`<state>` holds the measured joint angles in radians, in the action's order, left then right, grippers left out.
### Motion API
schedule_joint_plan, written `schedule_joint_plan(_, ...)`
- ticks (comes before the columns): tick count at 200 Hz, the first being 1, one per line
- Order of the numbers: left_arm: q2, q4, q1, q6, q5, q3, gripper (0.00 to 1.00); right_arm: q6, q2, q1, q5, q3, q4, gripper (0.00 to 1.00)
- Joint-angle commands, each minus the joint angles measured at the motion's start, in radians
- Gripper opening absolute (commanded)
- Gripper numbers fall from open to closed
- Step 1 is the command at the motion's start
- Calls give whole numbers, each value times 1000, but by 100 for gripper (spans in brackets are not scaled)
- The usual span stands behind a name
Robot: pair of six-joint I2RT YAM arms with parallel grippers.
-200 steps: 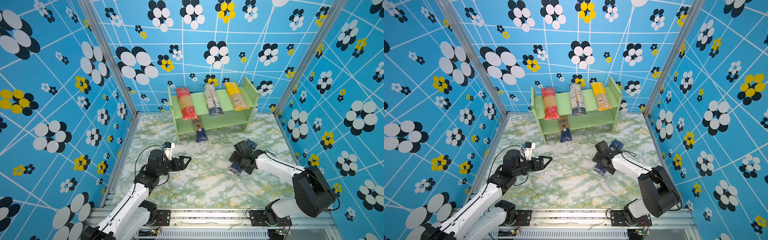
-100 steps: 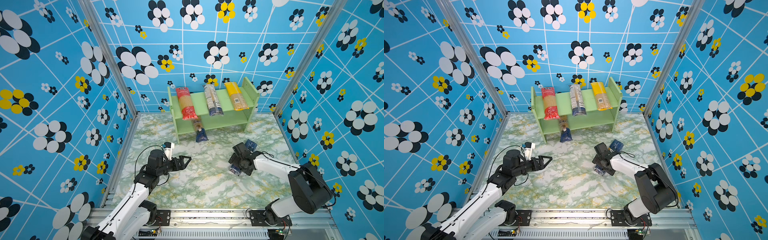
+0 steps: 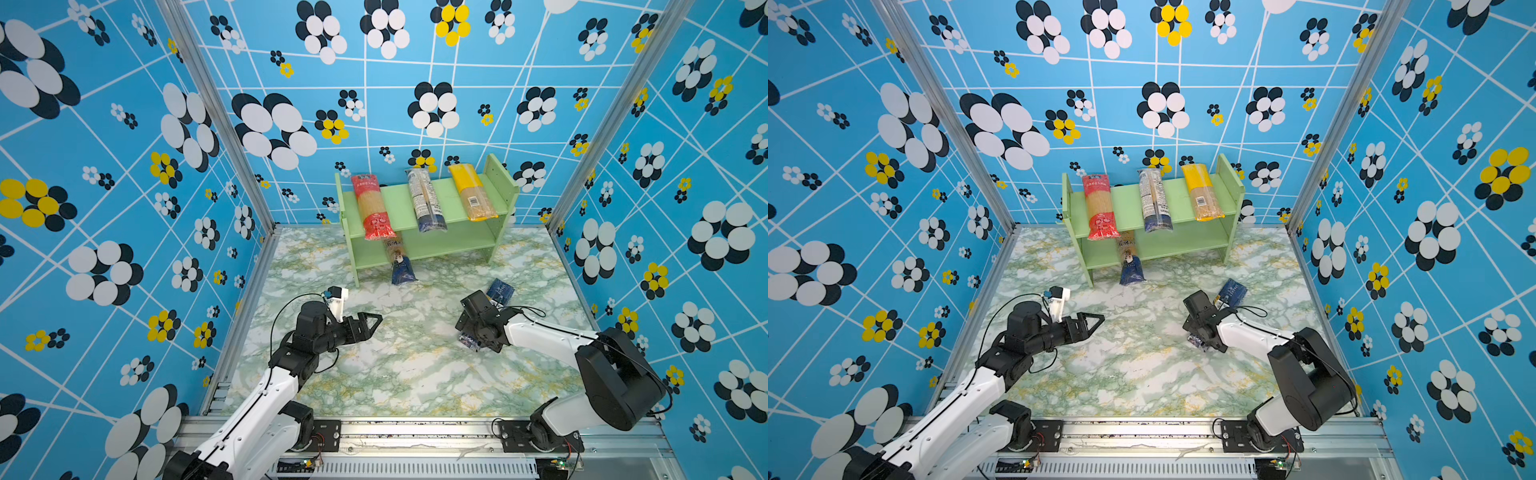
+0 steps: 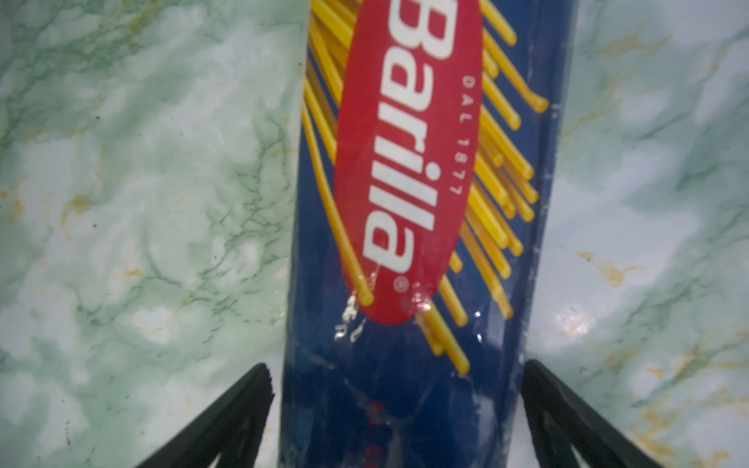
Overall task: Arrange pasta packages on shelves
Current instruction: Pick up the pasta bag from the middle-right of the table.
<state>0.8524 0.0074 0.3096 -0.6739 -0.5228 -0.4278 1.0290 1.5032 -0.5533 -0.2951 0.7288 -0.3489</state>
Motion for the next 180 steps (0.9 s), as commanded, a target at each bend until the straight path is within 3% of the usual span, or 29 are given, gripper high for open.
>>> schedule_joint_plan(1,-8,26,8,-13,19,17,99,22,11,-20,40,-50,-26,98)
schedule_joint_plan(180,-5,21,23,-13,57,9,99,44,67,-39,-19,-66,-36,89)
